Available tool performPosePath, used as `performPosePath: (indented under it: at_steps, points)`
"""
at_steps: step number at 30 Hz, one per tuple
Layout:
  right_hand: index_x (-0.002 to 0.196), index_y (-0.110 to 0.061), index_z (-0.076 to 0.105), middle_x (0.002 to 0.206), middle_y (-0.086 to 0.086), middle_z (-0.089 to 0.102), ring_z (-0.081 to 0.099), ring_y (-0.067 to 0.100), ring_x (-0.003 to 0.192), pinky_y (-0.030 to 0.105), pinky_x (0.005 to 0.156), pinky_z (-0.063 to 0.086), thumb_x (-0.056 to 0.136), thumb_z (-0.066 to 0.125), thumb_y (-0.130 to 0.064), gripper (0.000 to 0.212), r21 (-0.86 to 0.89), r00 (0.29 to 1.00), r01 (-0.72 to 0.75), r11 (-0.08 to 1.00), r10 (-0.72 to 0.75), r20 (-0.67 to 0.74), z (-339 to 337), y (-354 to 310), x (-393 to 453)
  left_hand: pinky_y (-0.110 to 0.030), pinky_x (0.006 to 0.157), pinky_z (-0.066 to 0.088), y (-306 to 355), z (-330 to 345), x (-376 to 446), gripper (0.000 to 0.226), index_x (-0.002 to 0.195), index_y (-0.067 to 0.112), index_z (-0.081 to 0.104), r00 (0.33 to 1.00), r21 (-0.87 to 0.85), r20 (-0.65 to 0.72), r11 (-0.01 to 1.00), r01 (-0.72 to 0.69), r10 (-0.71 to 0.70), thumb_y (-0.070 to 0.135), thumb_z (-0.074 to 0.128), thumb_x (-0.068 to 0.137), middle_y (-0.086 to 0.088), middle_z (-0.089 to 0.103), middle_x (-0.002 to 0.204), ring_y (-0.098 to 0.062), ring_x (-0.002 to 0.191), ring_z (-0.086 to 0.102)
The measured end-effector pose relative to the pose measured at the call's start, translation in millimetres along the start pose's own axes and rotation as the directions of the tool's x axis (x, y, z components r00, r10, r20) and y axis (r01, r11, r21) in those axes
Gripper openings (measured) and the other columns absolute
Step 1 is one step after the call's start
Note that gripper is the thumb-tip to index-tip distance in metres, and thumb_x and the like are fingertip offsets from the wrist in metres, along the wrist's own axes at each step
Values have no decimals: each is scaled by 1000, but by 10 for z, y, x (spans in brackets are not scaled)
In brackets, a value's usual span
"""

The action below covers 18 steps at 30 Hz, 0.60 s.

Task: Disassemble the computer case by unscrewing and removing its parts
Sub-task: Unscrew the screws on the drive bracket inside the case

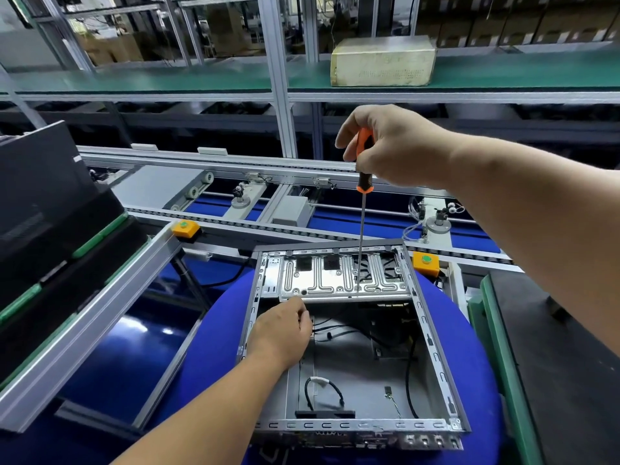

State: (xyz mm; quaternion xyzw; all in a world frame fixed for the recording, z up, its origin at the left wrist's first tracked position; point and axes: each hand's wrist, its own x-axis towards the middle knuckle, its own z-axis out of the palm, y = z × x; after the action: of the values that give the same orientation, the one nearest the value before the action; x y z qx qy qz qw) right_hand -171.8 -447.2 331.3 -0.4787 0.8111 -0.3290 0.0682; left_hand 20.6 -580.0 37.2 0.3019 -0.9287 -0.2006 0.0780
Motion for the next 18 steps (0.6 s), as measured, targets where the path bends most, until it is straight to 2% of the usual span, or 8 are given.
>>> performPosePath:
  at_steps: [2, 4, 6, 8, 12, 15, 18]
  points:
    - [117, -31, 60, 100, -8, 64, 62, 18, 94, 34, 80, 52, 89, 58, -18, 31, -124, 1000, -3, 992, 5, 13, -16, 40, 30, -37, 65, 51, 5, 5, 8, 16, 89, 32, 52, 1000, 6, -1, 1000, 1, -1, 38, 45, 102, 13, 59, 77, -9, 71, 57]
    - [126, -31, 50, 99, -7, 57, 54, 22, 93, 35, 79, 42, 95, 58, -44, 34, -320, 1000, 3, 948, -5, -5, -25, 101, 50, -35, 63, 50, 2, 13, 8, 16, 89, 32, 51, 1000, 8, -3, 1000, 1, -1, 39, 45, 102, 13, 59, 76, -9, 70, 57]
    - [126, -29, 45, 97, -5, 52, 49, 25, 90, 38, 76, 39, 96, 51, -65, 47, -462, 999, -7, 887, -15, -43, -31, 151, 54, -35, 63, 51, -3, 15, 4, 17, 88, 32, 51, 1000, 5, -6, 1000, 0, 1, 39, 46, 102, 13, 59, 76, -8, 70, 57]
    - [123, -27, 45, 93, -4, 50, 47, 25, 88, 38, 74, 38, 95, 47, -71, 52, -524, 997, -19, 851, -23, -75, -46, 171, 56, -37, 65, 53, -5, 15, 5, 16, 89, 32, 52, 1000, 0, -5, 1000, -1, 1, 39, 46, 102, 13, 60, 76, -8, 70, 58]
    - [106, -25, 48, 85, -5, 54, 50, 25, 82, 37, 71, 36, 99, 57, -55, 32, -519, 996, 22, 855, -61, -59, -90, 178, 34, -37, 69, 55, 6, -1, 28, 13, 91, 33, 54, 1000, -41, 19, 999, 10, -9, 38, 50, 102, 13, 62, 79, -8, 74, 60]
    - [108, -30, 53, 92, -7, 58, 55, 20, 81, 34, 67, 42, 98, 64, -33, 15, -398, 995, 101, 912, -92, 41, -107, 141, -8, -33, 61, 52, 133, -93, 114, 11, 90, 37, 56, 999, -226, 13, 974, 32, -30, 38, 56, 101, 11, 64, 70, -4, 63, 59]
    - [108, -38, 56, 95, -11, 60, 58, 9, 81, 26, 64, 48, 95, 65, -14, 28, -299, 987, 127, 946, -90, 135, -131, 63, -40, -32, 57, 46, 434, -276, 298, 3, 98, 39, 58, 997, -349, -69, 936, -46, 23, 41, 58, 100, 7, 57, 64, -5, 53, 49]
